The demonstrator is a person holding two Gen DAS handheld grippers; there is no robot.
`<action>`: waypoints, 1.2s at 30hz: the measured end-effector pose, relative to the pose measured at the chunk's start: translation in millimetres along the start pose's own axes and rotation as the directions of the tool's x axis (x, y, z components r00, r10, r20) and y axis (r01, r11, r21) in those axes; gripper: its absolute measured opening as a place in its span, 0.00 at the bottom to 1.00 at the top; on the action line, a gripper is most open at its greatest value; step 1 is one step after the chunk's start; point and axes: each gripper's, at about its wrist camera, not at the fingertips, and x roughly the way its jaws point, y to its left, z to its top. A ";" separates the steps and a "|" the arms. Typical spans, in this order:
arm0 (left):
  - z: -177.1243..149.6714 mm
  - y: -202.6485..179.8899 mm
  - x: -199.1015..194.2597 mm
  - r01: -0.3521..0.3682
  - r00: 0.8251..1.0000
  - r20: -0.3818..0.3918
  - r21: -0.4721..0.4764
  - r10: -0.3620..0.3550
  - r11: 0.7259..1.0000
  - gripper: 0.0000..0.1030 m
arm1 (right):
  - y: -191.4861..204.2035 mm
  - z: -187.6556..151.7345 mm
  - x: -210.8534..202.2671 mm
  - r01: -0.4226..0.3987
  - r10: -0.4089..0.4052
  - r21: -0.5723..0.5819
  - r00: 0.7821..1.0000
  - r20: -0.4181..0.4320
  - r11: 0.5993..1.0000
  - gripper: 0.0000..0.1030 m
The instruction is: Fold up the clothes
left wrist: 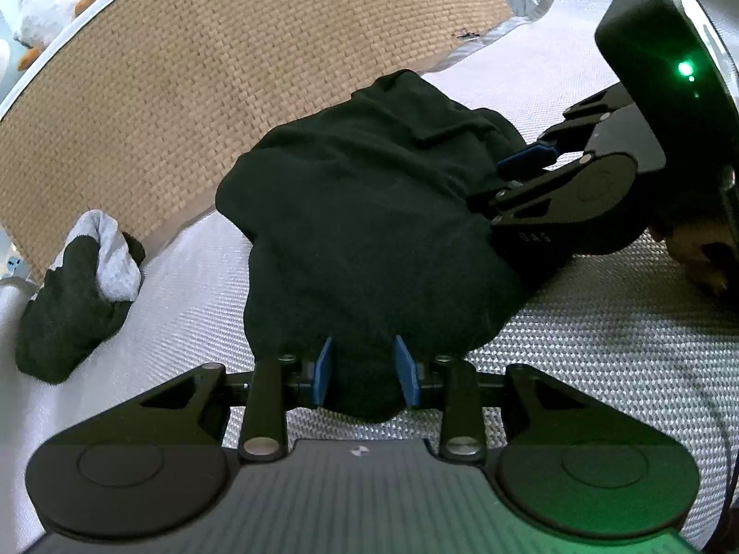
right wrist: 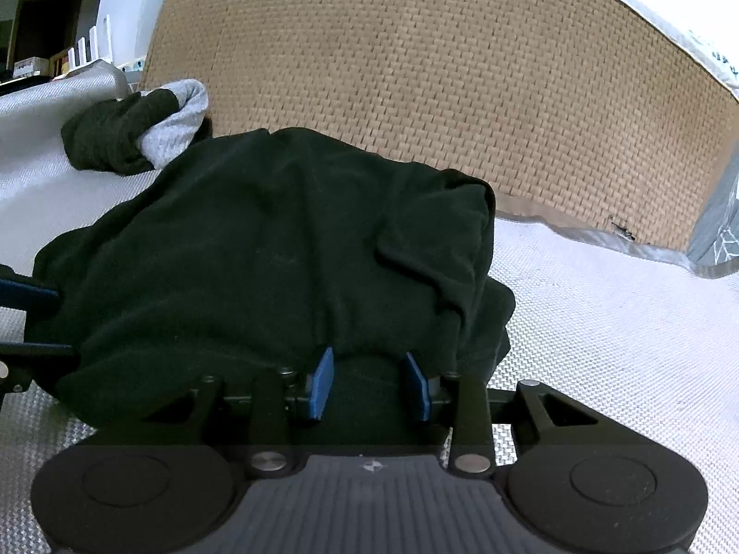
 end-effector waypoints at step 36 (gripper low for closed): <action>-1.1 -3.6 -1.4 -0.053 0.999 -0.011 -0.070 0.052 0.996 0.33 | 22.3 20.4 -57.4 -0.162 0.122 -0.517 0.986 -0.110 0.841 0.64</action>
